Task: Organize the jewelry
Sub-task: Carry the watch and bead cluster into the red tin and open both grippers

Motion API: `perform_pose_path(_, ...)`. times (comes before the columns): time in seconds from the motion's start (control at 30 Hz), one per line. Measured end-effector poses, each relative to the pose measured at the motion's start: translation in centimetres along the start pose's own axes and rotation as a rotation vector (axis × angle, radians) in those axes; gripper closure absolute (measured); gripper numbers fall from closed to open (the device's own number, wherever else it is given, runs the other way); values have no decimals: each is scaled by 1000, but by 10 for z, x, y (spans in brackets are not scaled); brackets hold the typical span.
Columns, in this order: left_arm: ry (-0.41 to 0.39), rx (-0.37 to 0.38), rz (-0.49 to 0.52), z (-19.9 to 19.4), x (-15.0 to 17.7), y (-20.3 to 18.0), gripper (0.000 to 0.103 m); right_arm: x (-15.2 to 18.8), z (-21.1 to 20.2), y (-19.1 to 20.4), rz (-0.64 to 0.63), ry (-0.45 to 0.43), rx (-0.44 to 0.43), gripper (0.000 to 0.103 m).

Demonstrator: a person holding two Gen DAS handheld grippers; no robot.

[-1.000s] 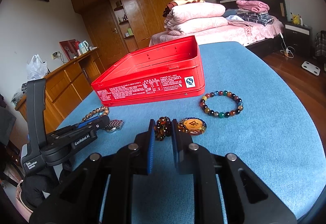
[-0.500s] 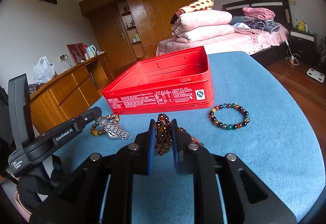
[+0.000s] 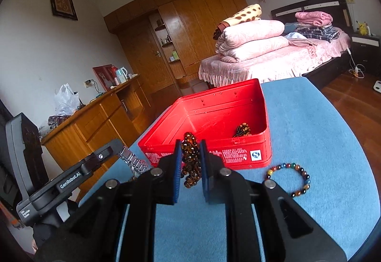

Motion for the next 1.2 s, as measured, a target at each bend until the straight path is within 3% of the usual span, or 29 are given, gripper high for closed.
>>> perform_pose_path(0.17, -64, 35, -1, 8, -34, 0, 88, -33, 18, -2, 14, -15, -18, 90)
perform_pose_path(0.33, -139, 59, 4, 25, -59, 0, 88, -56, 46, -5, -3, -24, 24, 90)
perform_pose_path(0.43, -115, 52, 7, 50, -59, 3, 88, -58, 67, -13, -1, -5, 61, 90)
perform_pose_path(0.63, 21, -20, 33, 96, -36, 12, 85, -47, 92, -20, -16, 28, 119, 87)
perform_pose_path(0.7, 23, -43, 64, 94, -35, 11, 76, -46, 87, -18, -27, 14, 122, 87)
perform_pose_path(0.9, 2, -67, 70, 69, -34, 17, 73, -44, 66, -17, -27, -10, 125, 87)
perform_pose_path(1.2, -18, -137, 105, 24, -17, 22, 55, -26, 21, -32, 10, -28, 155, 87)
Point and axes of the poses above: each gripper's, at about its wrist camera, not at the fingertips, and z roughly the way its jaws point, y to its left, x to its underside, the point moved 4 cm from there along z, roughly the way its jaws point, and after that the axes turned 9 degrees about z, right-handed, at the moved point
